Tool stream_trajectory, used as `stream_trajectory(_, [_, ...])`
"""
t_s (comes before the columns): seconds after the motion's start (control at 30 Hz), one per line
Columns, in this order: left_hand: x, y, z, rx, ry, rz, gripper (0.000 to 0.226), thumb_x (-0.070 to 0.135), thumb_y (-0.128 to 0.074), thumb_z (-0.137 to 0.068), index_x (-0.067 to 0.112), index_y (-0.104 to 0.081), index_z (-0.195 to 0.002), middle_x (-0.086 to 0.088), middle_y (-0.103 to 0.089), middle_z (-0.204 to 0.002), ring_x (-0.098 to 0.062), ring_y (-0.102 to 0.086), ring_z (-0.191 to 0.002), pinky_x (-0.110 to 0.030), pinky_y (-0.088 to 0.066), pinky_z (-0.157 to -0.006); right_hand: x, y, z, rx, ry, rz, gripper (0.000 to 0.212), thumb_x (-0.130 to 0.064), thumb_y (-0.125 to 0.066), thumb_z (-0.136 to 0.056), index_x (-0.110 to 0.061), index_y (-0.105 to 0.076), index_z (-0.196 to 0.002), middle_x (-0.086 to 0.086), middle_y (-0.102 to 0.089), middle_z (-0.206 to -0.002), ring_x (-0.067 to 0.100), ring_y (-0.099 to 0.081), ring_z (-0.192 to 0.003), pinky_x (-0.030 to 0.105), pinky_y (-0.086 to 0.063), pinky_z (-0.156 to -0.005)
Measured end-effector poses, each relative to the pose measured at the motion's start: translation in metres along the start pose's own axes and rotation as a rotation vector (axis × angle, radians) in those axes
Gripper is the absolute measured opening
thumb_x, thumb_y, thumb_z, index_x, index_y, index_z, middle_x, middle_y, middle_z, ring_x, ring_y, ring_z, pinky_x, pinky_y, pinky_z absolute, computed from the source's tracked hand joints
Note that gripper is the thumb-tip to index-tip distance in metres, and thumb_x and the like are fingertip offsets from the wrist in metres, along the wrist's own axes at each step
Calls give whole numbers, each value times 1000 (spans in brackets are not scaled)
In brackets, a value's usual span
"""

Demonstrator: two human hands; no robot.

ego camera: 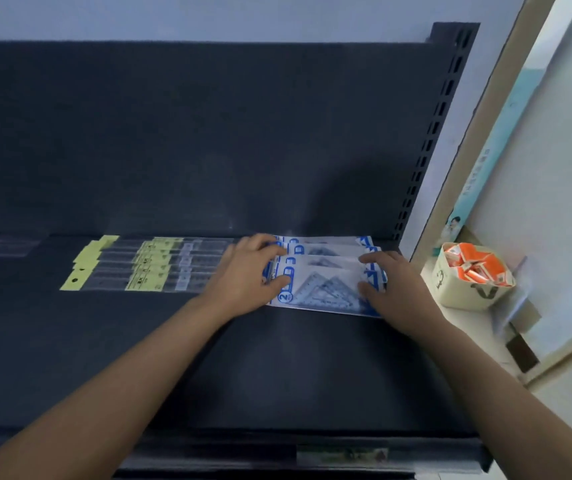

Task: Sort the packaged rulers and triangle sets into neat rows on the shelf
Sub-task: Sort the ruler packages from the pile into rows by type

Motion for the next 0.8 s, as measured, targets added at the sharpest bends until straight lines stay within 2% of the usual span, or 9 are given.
stream_trajectory(0.17, [-2,24,21,48,18,-162,62,64,-43,-89,24,-50,-137,5,-46,-141,-16,-39,-130,-31,-23,-105,-44,3,-9,28,201,114,35,-28,-57,-91,-19,-55,-124,2,-54,-128,24,-50,-114,36,-37,-97])
stream_trajectory(0.33, [-40,61,64,29,167,-437,77,74,-25,-87,21,-41,-141,0,-41,-147,-19,-36,-134,-34,-20,-110,-118,-23,-14,-45,367,98,43,-35,-56,-91,-18,-50,-131,1,-49,-135,23,-46,-120,34,-34,-102])
stream_trajectory(0.43, [-79,93,102,17,308,-528,79,74,-22,-87,21,-38,-143,-2,-36,-151,-21,-31,-138,-37,-20,-112,-173,-49,-10,-130,462,77,50,-39,-52,-93,-19,-44,-137,0,-42,-143,21,-40,-129,33,-30,-108])
stream_trajectory(0.63, [-170,171,203,63,551,-618,81,75,-19,-86,21,-38,-143,-2,-31,-153,-22,-28,-139,-37,-21,-110,-305,-108,9,-226,615,26,56,-43,-53,-91,-23,-38,-141,-2,-35,-147,19,-32,-133,34,-28,-110])
stream_trajectory(0.8, [-256,237,294,72,708,-648,93,82,-15,-80,22,-30,-149,-1,-18,-160,-20,-21,-144,-39,-18,-113,-444,-167,49,-267,714,-10,61,-46,-53,-90,-23,-33,-143,-2,-36,-147,21,-36,-133,38,-34,-108])
Point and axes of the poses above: each hand's wrist, its own z-axis away from the middle knuckle, its own y-axis out of the back of the hand, x = y × z, the point moved 5 cm from there along -z, towards the middle knuckle
